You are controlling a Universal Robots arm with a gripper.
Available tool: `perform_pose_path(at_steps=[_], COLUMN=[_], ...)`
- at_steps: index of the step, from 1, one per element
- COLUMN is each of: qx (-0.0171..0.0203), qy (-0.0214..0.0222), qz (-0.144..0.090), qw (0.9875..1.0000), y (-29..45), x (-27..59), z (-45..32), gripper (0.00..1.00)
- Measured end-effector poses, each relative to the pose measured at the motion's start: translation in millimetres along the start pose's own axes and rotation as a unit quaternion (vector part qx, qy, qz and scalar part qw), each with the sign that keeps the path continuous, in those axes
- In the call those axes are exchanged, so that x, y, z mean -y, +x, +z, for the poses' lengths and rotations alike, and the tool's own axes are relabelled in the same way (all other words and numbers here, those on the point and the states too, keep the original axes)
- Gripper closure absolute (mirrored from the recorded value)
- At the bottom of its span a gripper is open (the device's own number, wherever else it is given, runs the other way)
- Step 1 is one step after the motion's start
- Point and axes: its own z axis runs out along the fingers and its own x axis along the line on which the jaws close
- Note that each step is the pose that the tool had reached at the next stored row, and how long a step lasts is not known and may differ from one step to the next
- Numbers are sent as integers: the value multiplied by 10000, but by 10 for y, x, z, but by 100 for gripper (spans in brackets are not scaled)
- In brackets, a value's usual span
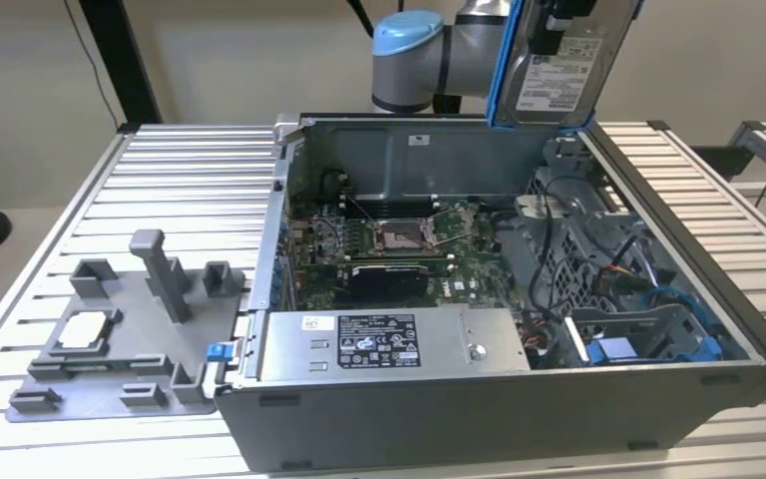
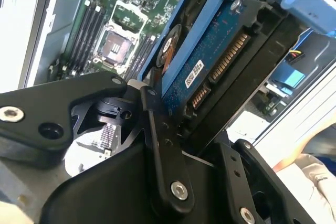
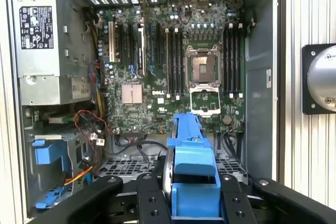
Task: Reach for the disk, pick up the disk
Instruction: 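Pick up the disk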
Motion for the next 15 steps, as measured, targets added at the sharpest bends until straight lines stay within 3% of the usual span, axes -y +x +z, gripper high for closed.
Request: perform_pose_path(at_steps=[11, 15], qx=[0, 0], qy=[0, -1], qz=[0, 2], qw=[10000, 10000], y=[-12, -13], x=[202, 212], z=[-2, -2], gripper=[100, 100])
